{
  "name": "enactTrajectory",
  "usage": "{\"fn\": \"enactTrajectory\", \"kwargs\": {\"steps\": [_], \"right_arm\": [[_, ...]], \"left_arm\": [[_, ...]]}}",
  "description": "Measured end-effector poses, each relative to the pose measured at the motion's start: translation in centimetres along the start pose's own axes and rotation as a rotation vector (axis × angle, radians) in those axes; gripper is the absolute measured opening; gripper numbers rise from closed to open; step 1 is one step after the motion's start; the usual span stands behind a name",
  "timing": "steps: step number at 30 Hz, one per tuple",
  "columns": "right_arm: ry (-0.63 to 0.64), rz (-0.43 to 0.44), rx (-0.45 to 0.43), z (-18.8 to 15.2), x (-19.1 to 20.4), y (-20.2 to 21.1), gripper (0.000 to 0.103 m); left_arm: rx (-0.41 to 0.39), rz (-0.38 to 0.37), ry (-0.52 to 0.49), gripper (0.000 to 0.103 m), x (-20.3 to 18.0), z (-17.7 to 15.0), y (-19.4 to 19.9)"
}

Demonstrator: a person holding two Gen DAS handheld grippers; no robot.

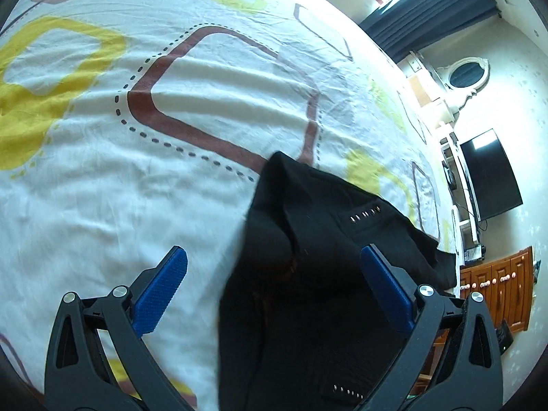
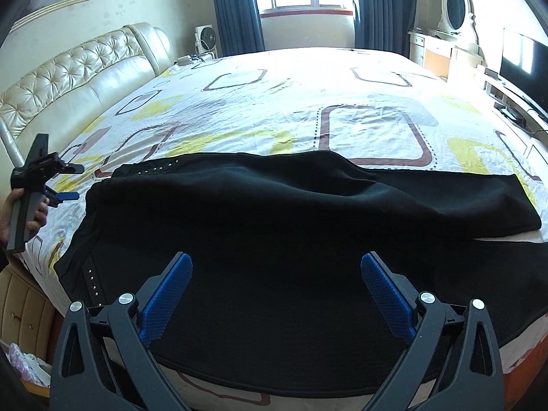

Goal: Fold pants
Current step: 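Grasp the waistband corner of the black pants with the left gripper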

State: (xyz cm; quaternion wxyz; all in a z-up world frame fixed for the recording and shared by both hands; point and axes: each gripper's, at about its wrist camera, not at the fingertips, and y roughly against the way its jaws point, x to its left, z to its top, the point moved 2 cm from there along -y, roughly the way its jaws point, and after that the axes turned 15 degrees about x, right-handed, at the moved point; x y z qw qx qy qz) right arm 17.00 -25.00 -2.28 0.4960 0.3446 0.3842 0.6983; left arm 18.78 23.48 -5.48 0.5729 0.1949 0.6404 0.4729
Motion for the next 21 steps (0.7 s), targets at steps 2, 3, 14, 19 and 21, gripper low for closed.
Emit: {"fn": "enactTrajectory", "kwargs": {"steps": [2,3,14,19,21], "right_arm": [[0.006,0.012,0.010,0.6,0.1,-0.8,0.099],[0.007,0.018,0.016,0.9,0.0,-1.2,0.099],[-0.029,0.103,0.094,1.7,0.3,-4.7,0.099],[-0.018,0.117,0.088,1.9,0.8,-4.7,0.099],[-0.016,0.121,0.090,2.1,0.8,-4.7,0.099]], "left_arm": [[0.027,-0.043,-0.016,0.101,0.3,2.2,-1.6],[0.042,-0.056,-0.028,0.101,0.2,3.1,-2.4],[0.151,-0.283,-0.240,0.101,-2.9,5.7,-7.7],[0.190,-0.306,-0.299,0.101,-2.7,5.9,-7.5],[0.162,-0.388,-0.190,0.101,-1.5,6.9,-7.1]]}}
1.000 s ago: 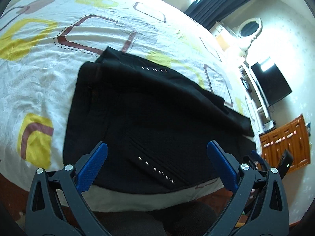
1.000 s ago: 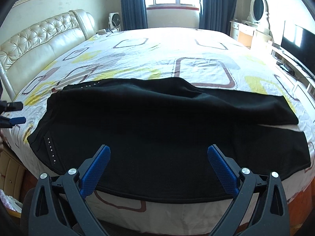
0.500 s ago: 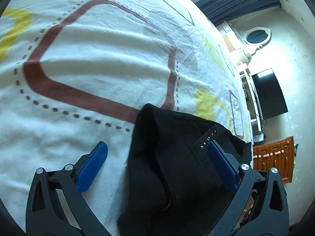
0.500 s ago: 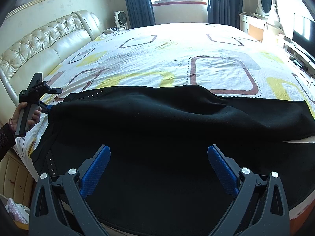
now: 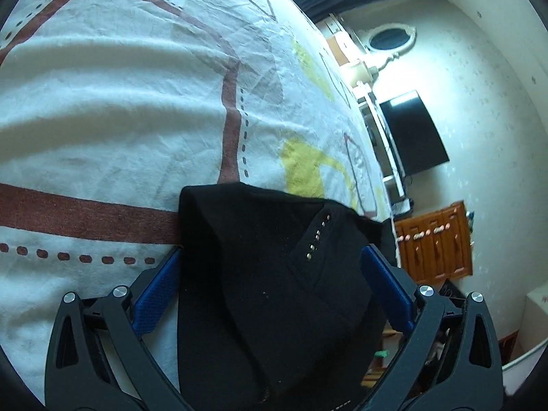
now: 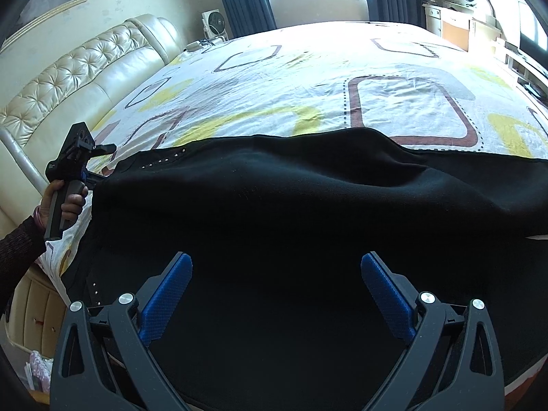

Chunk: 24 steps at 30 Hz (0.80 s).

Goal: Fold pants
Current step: 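Grasp the waistband corner of the black pants with the left gripper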

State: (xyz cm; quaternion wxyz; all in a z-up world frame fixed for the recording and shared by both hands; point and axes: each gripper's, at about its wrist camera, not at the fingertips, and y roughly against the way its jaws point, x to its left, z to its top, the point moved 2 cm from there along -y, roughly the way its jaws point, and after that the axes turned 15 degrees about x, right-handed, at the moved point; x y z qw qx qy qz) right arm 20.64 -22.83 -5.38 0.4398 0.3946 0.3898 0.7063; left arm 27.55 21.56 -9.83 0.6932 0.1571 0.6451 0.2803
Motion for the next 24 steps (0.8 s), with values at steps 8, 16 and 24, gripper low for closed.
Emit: {"fn": "enactTrajectory", "kwargs": {"steps": [8,16,24], "right_arm": [[-0.035,0.090,0.044,1.3,-1.3,-0.5,0.099],[-0.038,0.153,0.004,10.1,-6.5,0.0,0.099],[0.229,0.004,0.289,17.1,-7.7,-7.9,0.087]], "left_arm": [[0.016,0.068,0.008,0.023,0.3,1.0,-0.7],[0.011,0.128,0.022,0.014,0.9,0.8,-1.3],[0.026,0.210,0.024,0.014,0.2,0.9,-1.4]]}}
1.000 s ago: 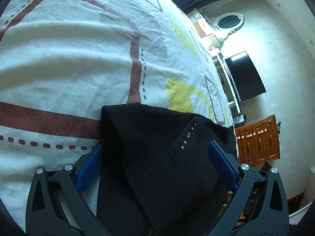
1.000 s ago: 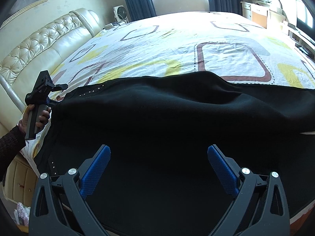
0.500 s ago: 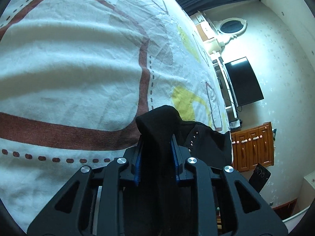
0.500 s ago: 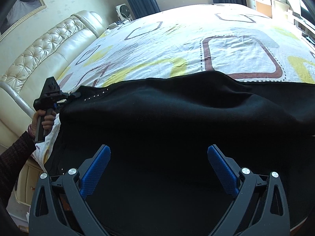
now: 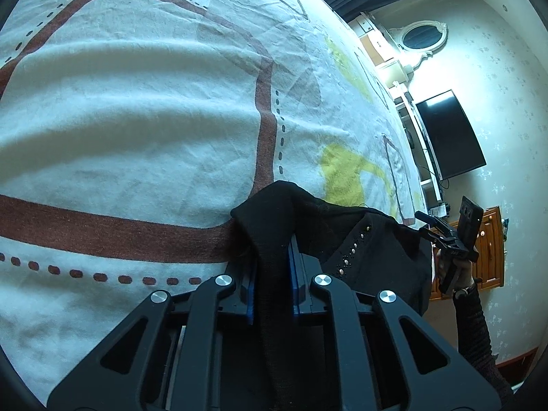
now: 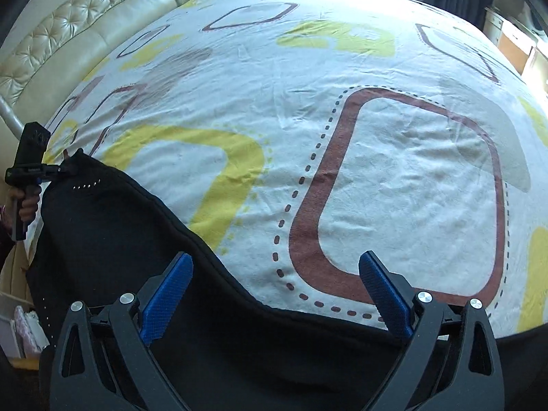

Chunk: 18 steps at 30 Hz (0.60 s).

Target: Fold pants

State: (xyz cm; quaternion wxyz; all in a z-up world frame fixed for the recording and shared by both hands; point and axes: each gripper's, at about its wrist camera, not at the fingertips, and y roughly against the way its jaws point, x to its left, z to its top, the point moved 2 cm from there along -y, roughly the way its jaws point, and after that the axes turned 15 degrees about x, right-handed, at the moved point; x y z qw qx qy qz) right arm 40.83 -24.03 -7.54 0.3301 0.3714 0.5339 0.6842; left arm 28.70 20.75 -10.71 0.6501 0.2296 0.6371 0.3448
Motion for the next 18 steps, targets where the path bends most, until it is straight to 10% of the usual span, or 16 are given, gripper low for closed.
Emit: {"fn": "enactTrajectory", "kwargs": {"steps": [2,6,18], "right_arm": [[0.006,0.087,0.075,0.1,-0.1,-1.0,0.033],[0.022,0.066,0.101,-0.9,1.1,-1.5,0.032],[0.048,0.044,-0.197,-8.0,6.6,7.9,0.009]], "left_arm": [[0.007,0.011,0.018,0.014,0.1,0.1,-0.1],[0.008,0.042,0.029,0.015,-0.2,0.4,-0.1],[-0.219,-0.054,-0.071,0.014,-4.2,-4.3,4.9]]}}
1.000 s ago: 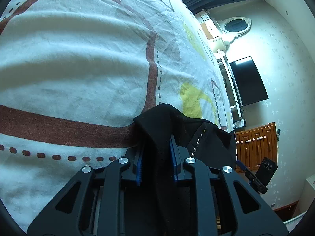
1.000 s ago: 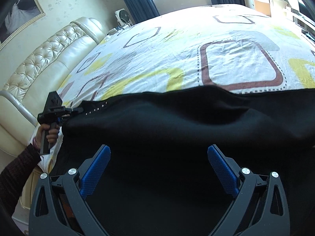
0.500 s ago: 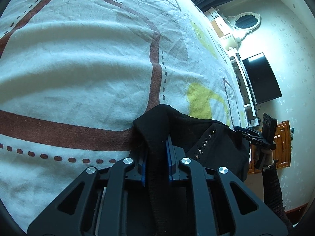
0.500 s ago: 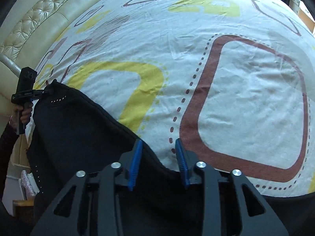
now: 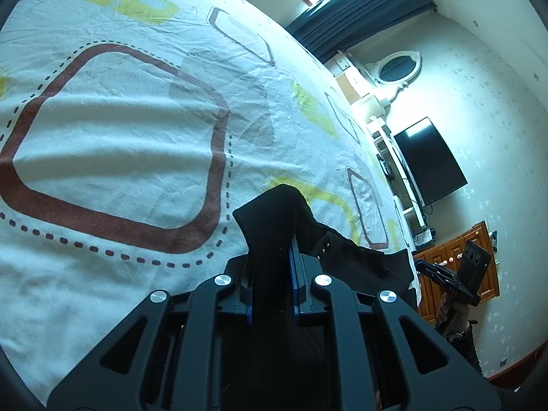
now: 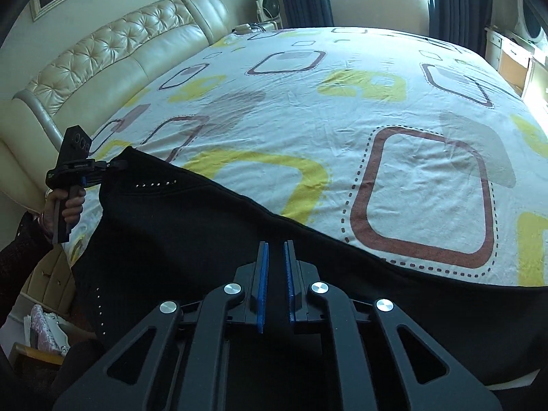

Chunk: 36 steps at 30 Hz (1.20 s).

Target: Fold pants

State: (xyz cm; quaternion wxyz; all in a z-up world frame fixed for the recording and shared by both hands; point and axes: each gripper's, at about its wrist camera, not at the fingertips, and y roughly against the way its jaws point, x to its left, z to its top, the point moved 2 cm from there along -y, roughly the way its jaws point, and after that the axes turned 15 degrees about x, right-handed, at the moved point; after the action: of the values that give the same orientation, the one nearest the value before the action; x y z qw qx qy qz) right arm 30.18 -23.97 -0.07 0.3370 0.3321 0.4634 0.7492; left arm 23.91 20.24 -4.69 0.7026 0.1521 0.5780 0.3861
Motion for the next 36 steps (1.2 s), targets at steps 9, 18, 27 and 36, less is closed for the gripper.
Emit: {"fn": "enactTrajectory", "kwargs": {"steps": [9,18,27,36], "right_arm": [[0.027,-0.147,0.140,2.7,-4.9,-5.0,0.068],[0.096,-0.093,0.321,4.2,-6.4,-10.4,0.024],[0.134,-0.239,-0.002,-2.6,-0.3,0.0,0.015],[0.149,-0.309,-0.041,-14.3,5.1,-0.3,0.015]], "left_arm": [[-0.002,0.023,0.010,0.014,-1.4,0.0,0.1],[0.013,0.032,0.064,0.014,0.8,0.2,-1.1],[-0.060,-0.003,0.029,0.014,-1.3,-1.9,1.3],[-0.100,0.034,0.021,0.026,-2.0,-12.6,5.0]]}}
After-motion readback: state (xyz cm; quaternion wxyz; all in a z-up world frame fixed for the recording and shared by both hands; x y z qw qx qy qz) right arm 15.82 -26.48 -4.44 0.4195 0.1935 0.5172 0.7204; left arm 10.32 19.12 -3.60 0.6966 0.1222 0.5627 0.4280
